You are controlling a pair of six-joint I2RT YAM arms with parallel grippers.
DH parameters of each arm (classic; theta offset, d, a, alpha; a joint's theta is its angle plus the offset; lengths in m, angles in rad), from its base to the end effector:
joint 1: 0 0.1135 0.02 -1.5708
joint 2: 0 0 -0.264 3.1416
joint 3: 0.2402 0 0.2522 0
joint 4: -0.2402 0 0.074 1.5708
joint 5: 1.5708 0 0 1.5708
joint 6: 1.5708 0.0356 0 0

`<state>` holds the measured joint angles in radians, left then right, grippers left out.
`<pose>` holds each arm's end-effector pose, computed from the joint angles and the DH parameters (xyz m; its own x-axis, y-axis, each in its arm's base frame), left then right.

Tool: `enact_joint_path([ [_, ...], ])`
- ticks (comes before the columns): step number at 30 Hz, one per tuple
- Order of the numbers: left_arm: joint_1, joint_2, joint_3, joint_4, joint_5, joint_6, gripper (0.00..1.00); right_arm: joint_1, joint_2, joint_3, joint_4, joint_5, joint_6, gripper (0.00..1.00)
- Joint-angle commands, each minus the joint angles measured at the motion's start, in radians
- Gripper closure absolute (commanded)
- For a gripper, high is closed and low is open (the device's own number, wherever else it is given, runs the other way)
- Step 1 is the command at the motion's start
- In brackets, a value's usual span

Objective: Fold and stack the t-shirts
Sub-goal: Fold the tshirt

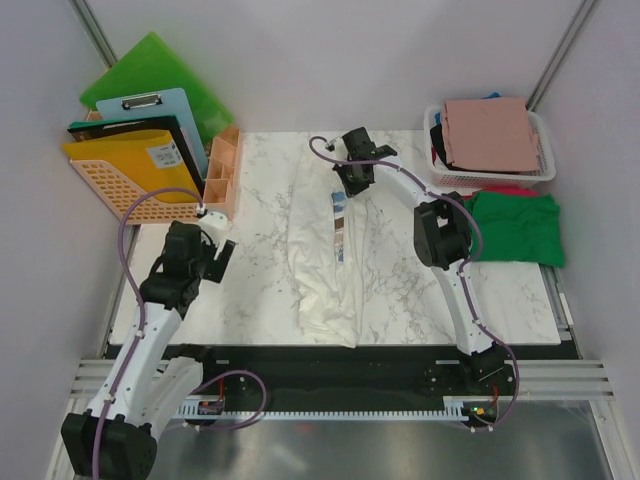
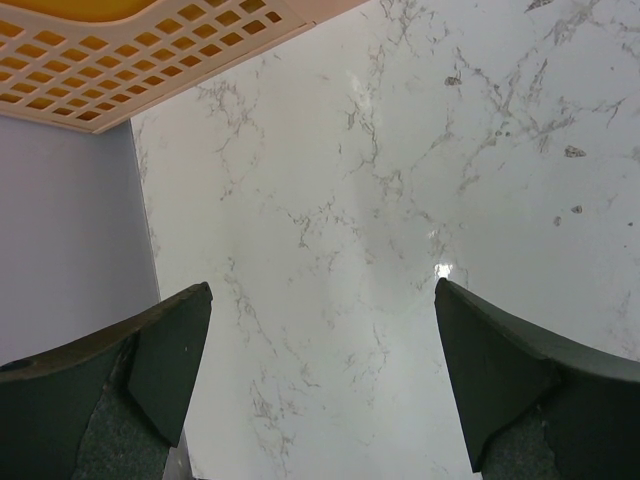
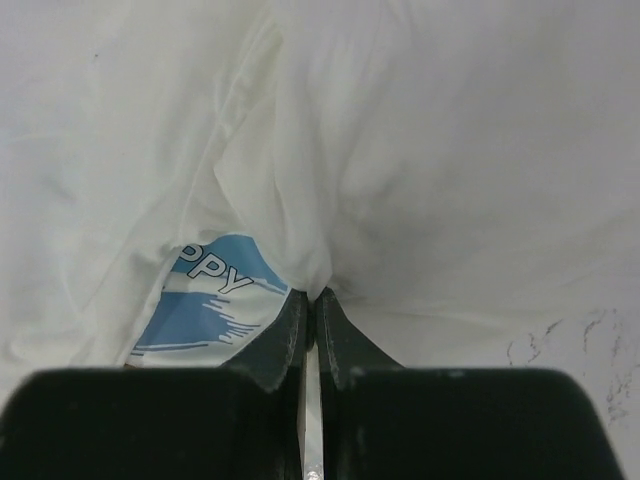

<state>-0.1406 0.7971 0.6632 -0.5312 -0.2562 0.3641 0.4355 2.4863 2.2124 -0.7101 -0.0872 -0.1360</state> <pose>0.1712 -0.0151 0.2622 -0.5930 0.4319 -0.6796 0.1598 0.8903 0.4263 0.4901 0.2315 0.1747 -0.6851 -0.4677 -0.5584 -0.5620 0.8271 -0.0032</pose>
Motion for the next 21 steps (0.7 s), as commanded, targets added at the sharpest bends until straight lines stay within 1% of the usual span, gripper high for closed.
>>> enact_joint_path([
  [1,0.006,-0.035,-0.019,-0.001,-0.012,-0.008,0.00,0.002,-0.047,0.026,0.072,0.133,0.032,0.93],
  [5,0.006,-0.052,-0.046,-0.006,-0.021,-0.002,0.00,0.005,0.011,0.114,0.072,0.196,0.032,0.94],
  [7,0.006,-0.059,-0.050,-0.012,-0.025,-0.002,0.00,0.005,0.040,0.131,0.074,0.214,0.015,0.94],
  [11,0.006,-0.065,-0.054,-0.012,-0.026,0.001,0.00,0.002,0.074,0.151,0.093,0.312,0.015,0.94],
  [13,0.006,-0.061,-0.054,-0.015,-0.022,-0.001,0.00,0.002,0.076,0.148,0.104,0.329,0.010,0.91],
  [14,0.006,-0.059,-0.054,-0.013,-0.014,-0.001,0.00,0.002,0.074,0.138,0.112,0.331,0.004,0.88],
  [15,0.006,-0.058,-0.054,-0.016,-0.012,-0.001,0.00,0.000,0.066,0.132,0.118,0.327,0.003,0.77],
  [17,0.006,-0.052,-0.054,-0.015,-0.009,0.001,0.00,0.000,0.045,0.078,0.148,0.311,0.000,0.64],
  [18,0.006,-0.053,-0.054,-0.016,-0.009,-0.001,0.00,0.002,0.011,0.052,0.164,0.296,-0.001,0.43],
  [19,0.006,-0.050,-0.054,-0.015,-0.009,0.001,0.00,0.002,-0.009,-0.001,0.181,0.294,0.003,0.36],
  [21,0.006,-0.052,-0.054,-0.016,-0.005,0.001,0.00,0.002,-0.062,-0.039,0.205,0.290,0.006,0.27],
])
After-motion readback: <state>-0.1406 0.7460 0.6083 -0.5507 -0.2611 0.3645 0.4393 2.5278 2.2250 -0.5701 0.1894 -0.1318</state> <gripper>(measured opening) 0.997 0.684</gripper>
